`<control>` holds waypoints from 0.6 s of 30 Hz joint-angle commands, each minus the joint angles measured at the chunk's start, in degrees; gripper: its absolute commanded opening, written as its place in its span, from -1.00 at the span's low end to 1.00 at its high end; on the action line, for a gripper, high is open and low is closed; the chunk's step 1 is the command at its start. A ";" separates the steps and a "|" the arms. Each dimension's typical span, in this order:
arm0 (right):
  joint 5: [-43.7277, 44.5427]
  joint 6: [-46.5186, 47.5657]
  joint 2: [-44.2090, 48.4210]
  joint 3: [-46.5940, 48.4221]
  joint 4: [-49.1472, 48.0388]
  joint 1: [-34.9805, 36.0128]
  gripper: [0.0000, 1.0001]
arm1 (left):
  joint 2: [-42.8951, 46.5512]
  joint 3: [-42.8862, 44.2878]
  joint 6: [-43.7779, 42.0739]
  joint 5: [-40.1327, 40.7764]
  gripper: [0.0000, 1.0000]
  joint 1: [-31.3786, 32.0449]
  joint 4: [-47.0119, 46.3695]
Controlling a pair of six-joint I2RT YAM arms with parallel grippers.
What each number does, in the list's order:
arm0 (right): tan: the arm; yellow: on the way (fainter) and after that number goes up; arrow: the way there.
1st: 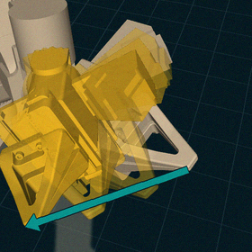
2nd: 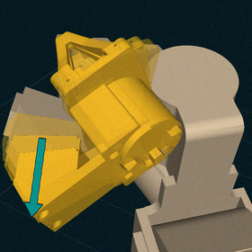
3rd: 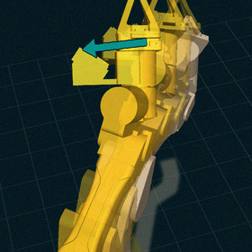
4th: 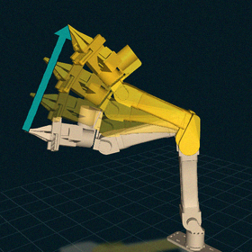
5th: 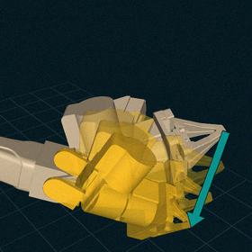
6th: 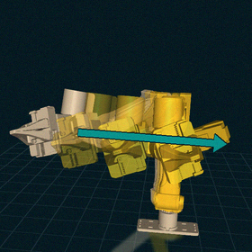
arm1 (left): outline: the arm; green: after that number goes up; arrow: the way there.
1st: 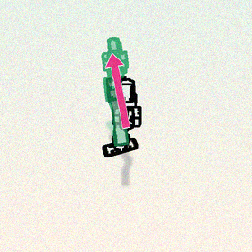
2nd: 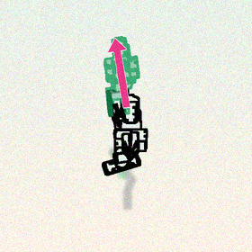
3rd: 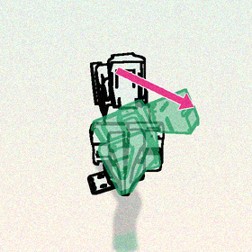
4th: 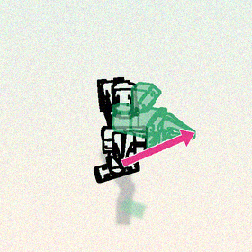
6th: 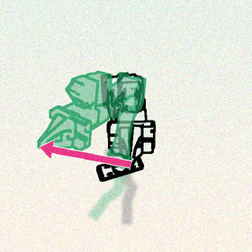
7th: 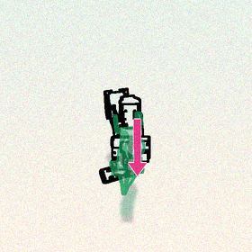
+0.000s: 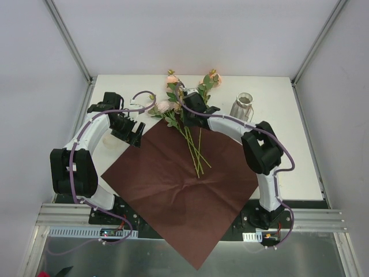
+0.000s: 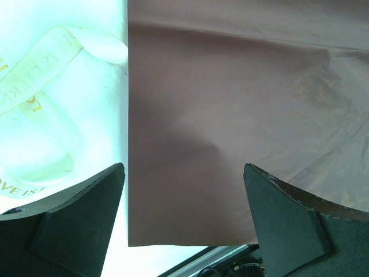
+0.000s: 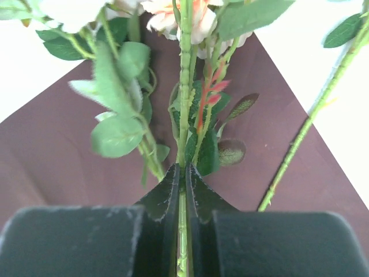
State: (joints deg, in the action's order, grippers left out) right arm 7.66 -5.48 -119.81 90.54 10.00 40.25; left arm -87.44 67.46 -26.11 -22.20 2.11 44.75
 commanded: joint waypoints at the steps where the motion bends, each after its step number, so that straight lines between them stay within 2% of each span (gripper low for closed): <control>1: -0.19 -0.94 10.81 -2.82 -5.69 0.62 -0.98 | 1.48 0.21 1.15 -0.22 0.68 -0.79 0.07; 10: -1.59 -1.73 17.15 -6.17 -7.80 1.24 -0.98 | 2.18 -0.58 1.06 0.57 0.67 -0.79 0.07; 14: -3.27 -1.56 17.15 -6.87 -6.05 1.85 -0.77 | 2.36 -0.58 0.88 0.84 0.68 -0.79 0.07; 18: -3.88 -2.08 16.80 -11.51 -6.22 2.99 -0.60 | 2.71 -0.58 0.53 0.75 0.68 -0.79 0.16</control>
State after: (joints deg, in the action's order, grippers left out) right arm 5.45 -6.63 -105.14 82.85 4.69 41.82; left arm -86.98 67.22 -25.52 -21.96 2.11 44.69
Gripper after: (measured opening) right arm 0.156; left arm 0.840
